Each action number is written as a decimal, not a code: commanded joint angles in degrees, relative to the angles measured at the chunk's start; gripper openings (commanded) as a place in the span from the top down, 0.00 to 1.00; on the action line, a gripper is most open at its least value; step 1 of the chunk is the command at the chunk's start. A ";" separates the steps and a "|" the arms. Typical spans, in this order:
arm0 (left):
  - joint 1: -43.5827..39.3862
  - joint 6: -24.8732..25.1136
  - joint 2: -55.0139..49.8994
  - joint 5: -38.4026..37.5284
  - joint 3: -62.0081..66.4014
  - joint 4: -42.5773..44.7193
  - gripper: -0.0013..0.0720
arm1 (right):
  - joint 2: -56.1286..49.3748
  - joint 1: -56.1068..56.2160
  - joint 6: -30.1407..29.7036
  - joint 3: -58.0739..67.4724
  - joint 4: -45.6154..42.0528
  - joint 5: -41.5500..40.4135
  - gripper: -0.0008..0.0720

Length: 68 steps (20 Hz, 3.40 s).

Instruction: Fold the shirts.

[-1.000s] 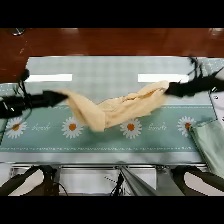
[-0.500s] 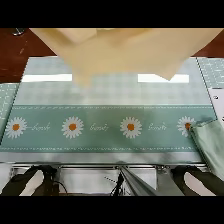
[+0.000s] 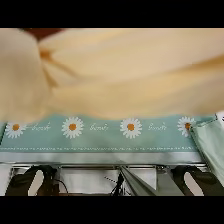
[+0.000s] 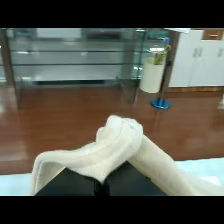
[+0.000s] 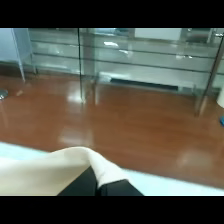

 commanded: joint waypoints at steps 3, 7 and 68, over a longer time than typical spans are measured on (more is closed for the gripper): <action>0.07 -2.21 3.10 -9.46 -4.90 4.79 0.94 | 2.67 0.02 2.05 -4.11 -0.76 8.02 0.95; 0.00 -1.18 2.62 -4.94 -27.45 -2.89 0.94 | 2.67 0.04 0.96 -24.44 3.76 3.96 0.95; 0.28 15.67 -29.79 13.22 -81.74 -22.21 0.94 | -15.10 -33.24 -5.88 -88.72 3.87 -14.47 0.14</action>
